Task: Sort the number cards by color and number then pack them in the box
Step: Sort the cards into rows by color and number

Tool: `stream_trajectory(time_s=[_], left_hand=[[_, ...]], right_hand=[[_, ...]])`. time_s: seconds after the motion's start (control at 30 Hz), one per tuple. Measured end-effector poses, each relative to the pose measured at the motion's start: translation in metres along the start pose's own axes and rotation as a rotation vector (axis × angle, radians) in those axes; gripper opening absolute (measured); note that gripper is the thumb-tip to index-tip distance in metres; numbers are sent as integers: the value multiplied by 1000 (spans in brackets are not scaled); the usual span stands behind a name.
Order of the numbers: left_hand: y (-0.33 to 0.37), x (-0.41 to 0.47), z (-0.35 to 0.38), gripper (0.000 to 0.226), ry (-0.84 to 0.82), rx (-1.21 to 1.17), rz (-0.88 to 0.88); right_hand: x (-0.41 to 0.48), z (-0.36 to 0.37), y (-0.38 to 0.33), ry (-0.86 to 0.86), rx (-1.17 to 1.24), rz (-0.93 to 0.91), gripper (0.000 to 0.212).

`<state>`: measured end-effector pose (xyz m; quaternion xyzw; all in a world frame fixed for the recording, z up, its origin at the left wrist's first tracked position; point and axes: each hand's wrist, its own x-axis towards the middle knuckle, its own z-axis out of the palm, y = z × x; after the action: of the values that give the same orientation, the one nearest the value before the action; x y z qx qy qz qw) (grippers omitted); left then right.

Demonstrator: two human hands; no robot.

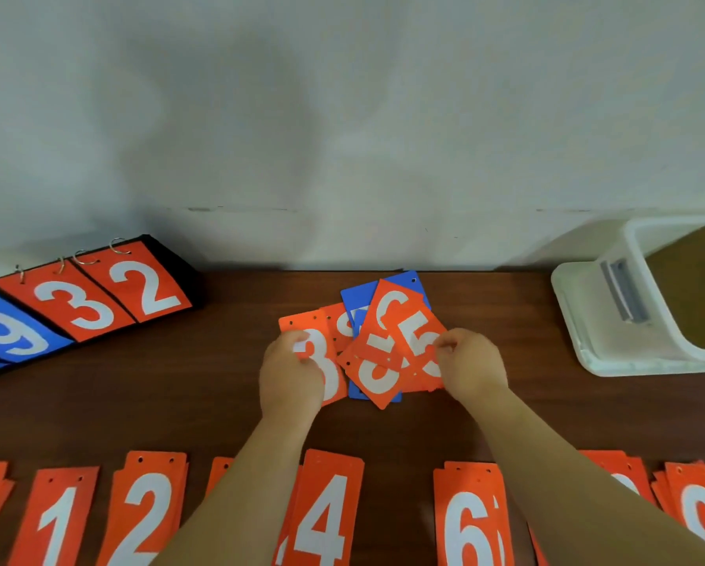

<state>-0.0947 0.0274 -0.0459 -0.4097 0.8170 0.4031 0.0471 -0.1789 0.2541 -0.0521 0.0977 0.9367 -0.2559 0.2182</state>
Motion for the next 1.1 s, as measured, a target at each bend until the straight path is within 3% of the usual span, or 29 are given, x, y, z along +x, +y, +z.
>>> stream_trajectory(time_s=[0.13, 0.27, 0.47, 0.7, 0.9, 1.1], left_hand=[[-13, -13, -39, 46, 152, -50, -19], [-18, -54, -65, 41, 108, -102, 17], [-30, -150, -78, 43, -26, -187, 77], [-59, -286, -74, 40, -56, -268, 220], [-101, -357, -86, 40, -13, -291, 287], [-145, -377, -127, 39, 133, -311, 217]], right_hand=[[-24, -25, 2, 106, 456, 101, 23], [-75, -39, 20, 59, 615, -3, 21], [-175, -61, 72, -23, 642, -110, 32], [-296, -80, 147, 38, 619, -223, 35], [-358, -80, 187, 42, 608, -271, 35], [-384, -80, 176, 19, 573, -343, 35]])
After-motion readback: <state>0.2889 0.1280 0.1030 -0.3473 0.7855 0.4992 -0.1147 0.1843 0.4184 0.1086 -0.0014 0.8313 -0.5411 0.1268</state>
